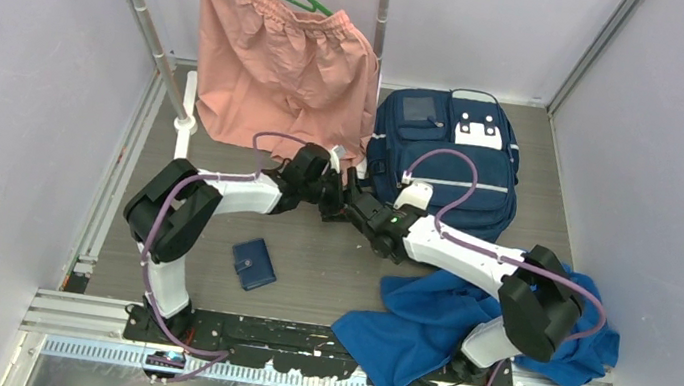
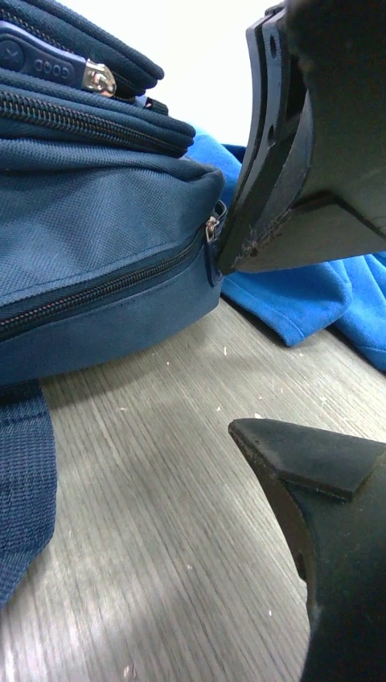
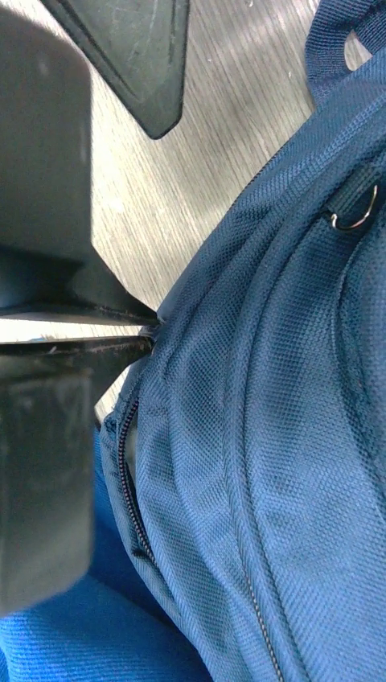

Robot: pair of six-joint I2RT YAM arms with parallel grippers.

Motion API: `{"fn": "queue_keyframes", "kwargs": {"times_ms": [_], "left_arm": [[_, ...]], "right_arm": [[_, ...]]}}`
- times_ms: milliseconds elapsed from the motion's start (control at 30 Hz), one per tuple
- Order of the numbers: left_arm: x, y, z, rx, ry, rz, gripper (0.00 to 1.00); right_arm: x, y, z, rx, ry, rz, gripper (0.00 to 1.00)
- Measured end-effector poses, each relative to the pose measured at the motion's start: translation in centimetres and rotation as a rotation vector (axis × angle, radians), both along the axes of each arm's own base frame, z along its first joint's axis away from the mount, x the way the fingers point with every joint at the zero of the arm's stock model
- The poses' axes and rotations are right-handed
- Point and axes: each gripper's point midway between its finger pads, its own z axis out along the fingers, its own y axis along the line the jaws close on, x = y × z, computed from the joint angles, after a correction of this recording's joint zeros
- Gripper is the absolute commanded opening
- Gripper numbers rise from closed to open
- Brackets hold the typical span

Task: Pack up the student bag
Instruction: Zip the student bag at the center of the board.

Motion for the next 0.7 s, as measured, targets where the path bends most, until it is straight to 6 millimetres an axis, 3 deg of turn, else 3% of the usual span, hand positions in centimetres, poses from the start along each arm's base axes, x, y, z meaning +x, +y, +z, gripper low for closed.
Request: {"fn": "queue_keyframes", "kwargs": {"times_ms": [67, 333, 633, 667, 700], "left_arm": [[0.3, 0.2, -0.1, 0.011, -0.011, 0.017, 0.72], [0.9, 0.2, 1.3, 0.019, -0.063, 0.057, 0.77], [0.9, -1.7, 2.2, -0.035, -0.048, 0.115, 0.77], [1.0, -2.0, 2.2, -0.042, -0.048, 0.121, 0.77], [1.1, -2.2, 2.0, -0.049, -0.042, 0.129, 0.77]], "right_arm": [[0.0, -0.1, 0.1, 0.000, -0.004, -0.004, 0.01], [-1.2, -0.8, 1.8, 0.106, -0.061, 0.042, 0.01], [-2.0, -1.3, 2.2, 0.182, -0.084, 0.069, 0.01], [-2.0, -1.3, 2.2, 0.184, -0.084, 0.071, 0.03], [-2.0, -1.2, 2.2, 0.189, -0.083, 0.074, 0.14]]}}
